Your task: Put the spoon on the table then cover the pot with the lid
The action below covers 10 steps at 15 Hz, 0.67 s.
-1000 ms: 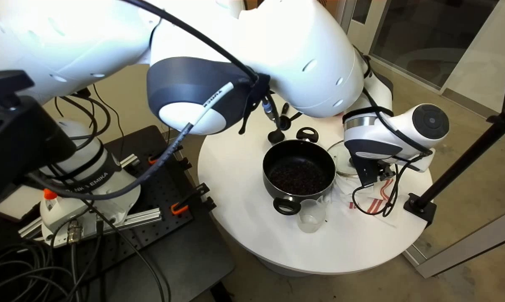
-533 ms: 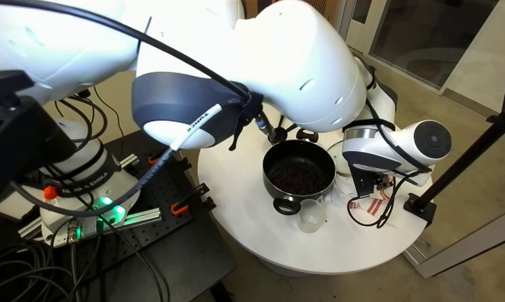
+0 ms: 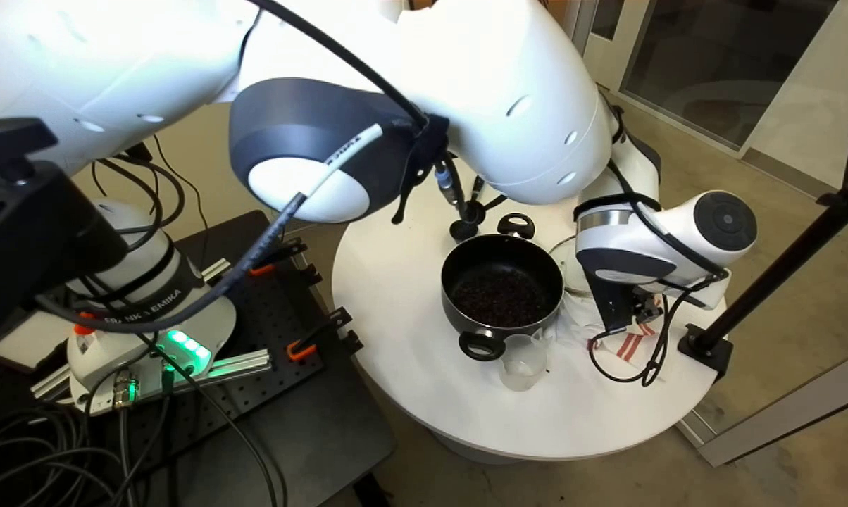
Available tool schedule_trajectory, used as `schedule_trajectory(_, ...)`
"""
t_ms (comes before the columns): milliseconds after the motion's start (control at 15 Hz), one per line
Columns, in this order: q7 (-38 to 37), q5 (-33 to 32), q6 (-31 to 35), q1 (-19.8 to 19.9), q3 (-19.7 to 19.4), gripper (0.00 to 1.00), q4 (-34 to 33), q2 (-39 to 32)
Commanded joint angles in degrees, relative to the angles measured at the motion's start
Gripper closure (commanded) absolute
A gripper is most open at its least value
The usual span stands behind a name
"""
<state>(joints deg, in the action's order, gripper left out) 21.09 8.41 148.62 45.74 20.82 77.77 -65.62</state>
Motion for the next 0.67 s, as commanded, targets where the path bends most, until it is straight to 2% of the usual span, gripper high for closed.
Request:
schedule_trajectory(0,-2.7,-1.1,-3.6,-8.7,-7.6,0.0,-4.7,1.0)
schedule_trajectory(67,1.1,2.3,-1.2,-5.1,-4.5,0.0,-2.5,0.3)
schedule_trajectory(267,-0.6,2.0,-2.2,-9.5,-8.1,0.0,-4.6,0.5)
schedule_trajectory(333,-0.7,1.9,-2.3,-9.9,-8.4,0.0,-4.8,0.5)
schedule_trajectory(400,0.0,0.5,-1.5,-8.2,-5.6,0.0,-2.6,1.2)
schedule_trajectory(467,1.2,2.5,-1.7,-9.6,-7.1,0.0,-2.7,1.2)
schedule_trajectory(600,1.0,3.1,-2.5,-9.7,-7.2,0.0,-4.3,0.2)
